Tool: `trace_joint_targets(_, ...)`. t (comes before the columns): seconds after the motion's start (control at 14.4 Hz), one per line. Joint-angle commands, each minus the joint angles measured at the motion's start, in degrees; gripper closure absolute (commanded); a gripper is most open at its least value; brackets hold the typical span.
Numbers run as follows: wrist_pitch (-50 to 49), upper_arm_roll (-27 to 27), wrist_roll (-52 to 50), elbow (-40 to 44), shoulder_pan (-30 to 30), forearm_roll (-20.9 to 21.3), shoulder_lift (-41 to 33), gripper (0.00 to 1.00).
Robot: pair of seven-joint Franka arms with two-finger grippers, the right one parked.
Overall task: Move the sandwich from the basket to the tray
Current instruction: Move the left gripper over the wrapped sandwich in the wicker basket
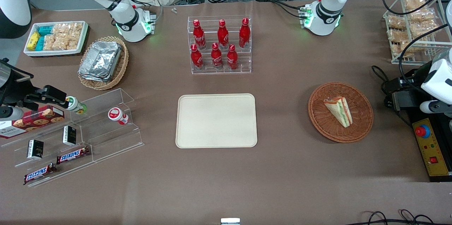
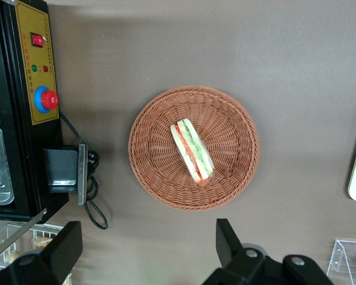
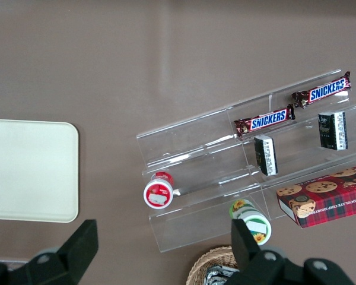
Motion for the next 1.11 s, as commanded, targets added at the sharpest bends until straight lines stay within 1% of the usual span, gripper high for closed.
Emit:
trace_joint_targets(0.0, 0.0, 0.2, -0.6, 1.6, -0.2, -0.8, 0.5, 0.00)
trace_joint_targets(0.28, -0.1, 0.0, -0.4, 0.5, -0.5, 0.1, 0.4, 0.00)
trace_joint_targets(0.49, 0.0, 0.2, -1.0, -5.1, -0.2, -1.0, -2.0, 0.00)
trace_joint_targets(0.56, 1.0, 0.2, -1.3, -7.8, -0.2, -0.9, -3.2, 0.00)
trace_joint_targets(0.63, 4.1, 0.2, -1.8, -12.1, -0.2, -0.9, -5.3, 0.00)
trace_joint_targets(0.83, 17.9, 0.0, -11.4, -29.3, -0.5, -1.0, -12.8, 0.00)
trace_joint_targets(1.04, 22.8, -0.1, -14.3, -35.9, -0.5, -1.1, -13.3, 0.00)
